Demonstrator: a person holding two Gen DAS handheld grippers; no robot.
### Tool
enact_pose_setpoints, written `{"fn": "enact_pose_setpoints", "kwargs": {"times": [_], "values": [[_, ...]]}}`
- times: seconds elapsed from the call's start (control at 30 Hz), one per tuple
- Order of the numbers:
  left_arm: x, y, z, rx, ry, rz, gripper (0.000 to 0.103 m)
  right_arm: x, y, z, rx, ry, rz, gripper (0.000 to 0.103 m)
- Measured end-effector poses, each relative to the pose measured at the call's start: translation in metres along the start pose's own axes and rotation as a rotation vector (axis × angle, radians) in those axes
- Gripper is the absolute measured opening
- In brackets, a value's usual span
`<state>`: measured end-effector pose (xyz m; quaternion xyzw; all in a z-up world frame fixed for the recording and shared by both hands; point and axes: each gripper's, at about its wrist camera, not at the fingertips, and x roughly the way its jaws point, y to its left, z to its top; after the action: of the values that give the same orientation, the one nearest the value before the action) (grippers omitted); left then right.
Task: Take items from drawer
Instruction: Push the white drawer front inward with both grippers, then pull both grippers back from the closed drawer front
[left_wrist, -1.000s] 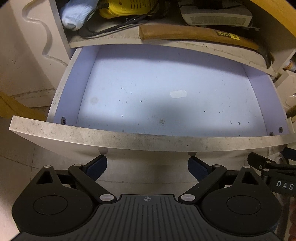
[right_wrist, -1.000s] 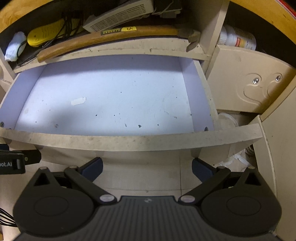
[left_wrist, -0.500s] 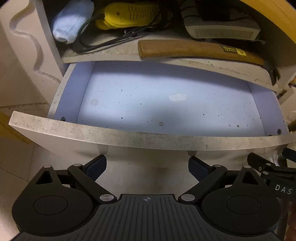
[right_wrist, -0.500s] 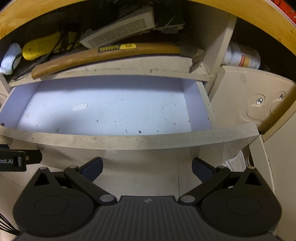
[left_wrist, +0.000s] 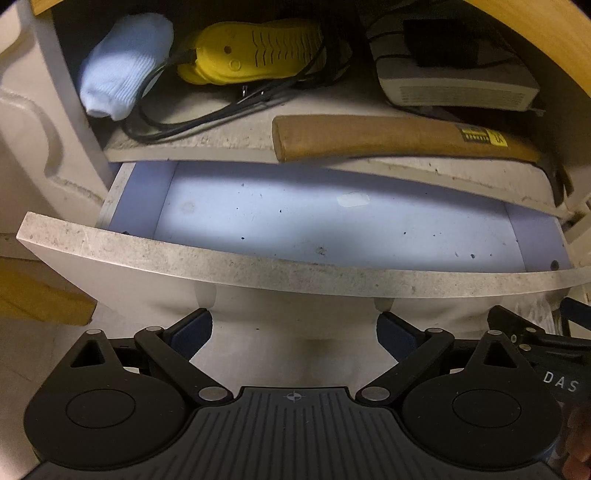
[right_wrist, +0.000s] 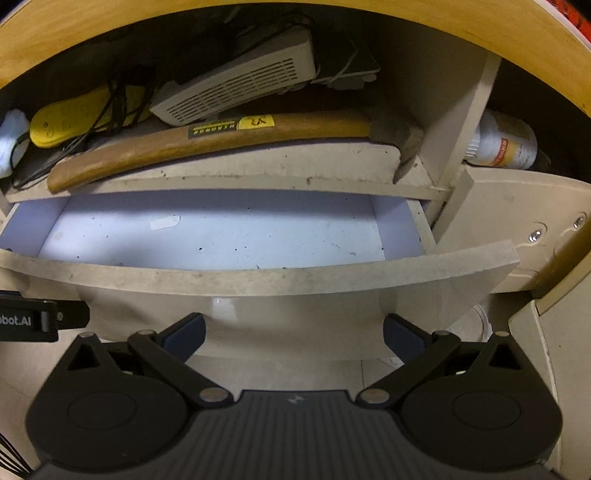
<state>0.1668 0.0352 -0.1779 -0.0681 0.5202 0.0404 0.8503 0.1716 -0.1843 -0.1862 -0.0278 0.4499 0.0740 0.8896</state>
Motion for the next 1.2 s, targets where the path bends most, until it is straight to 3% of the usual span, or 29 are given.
{"fn": "enact_pose_setpoints", "kwargs": {"times": [0.8, 1.2], "values": [[0.033, 0.002, 0.046, -0.011, -0.005, -0.017, 0.101, 0.042, 0.005, 0.048, 0.006, -0.008, 0.009, 0.103], [0.045, 0.004, 0.054, -0.01, 0.022, -0.021, 0.103, 0.048, 0.009, 0.056, 0.016, -0.006, -0.001, 0.103]]}}
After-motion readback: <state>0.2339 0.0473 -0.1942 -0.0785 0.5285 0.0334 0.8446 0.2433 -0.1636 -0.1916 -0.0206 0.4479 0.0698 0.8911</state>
